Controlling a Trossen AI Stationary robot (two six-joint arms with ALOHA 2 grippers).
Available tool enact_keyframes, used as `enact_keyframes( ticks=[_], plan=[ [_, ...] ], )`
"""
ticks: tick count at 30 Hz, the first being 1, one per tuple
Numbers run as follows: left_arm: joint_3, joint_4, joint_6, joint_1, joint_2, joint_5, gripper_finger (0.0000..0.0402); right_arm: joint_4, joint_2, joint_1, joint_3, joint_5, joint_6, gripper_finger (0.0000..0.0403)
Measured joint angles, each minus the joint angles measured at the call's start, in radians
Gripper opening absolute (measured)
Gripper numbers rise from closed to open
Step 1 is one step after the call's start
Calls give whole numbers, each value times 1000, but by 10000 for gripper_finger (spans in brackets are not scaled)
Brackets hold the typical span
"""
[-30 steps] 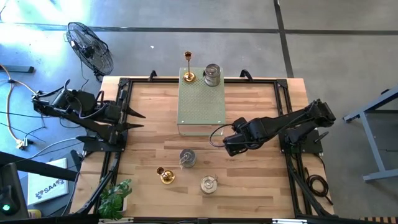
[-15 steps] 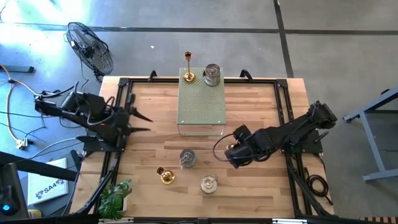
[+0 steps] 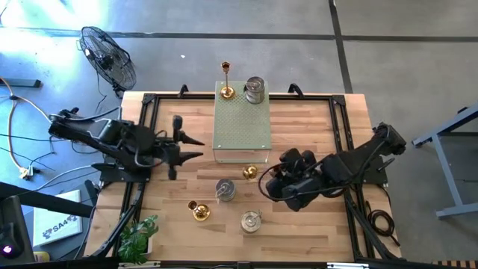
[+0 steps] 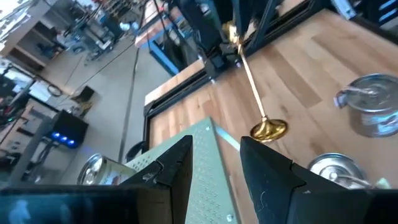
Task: Pick & Place candle stick holders
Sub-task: Put the right gold candle holder on the shelf aligned with the other gold candle holder
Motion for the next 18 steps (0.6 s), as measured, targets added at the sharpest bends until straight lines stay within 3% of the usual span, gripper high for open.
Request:
enact_keyframes(
  ticks=[8,14,18],
  plan=[
    [0,65,-12,0,30,0,131,71,0,-1,53,104,-222,135],
    [0,292,-97,-1,56,101,131,76,1,-58,54,127,-434,135],
    [1,472,-84,0,113,76,131,145,-17,-88,54,123,-601,135]
  ],
)
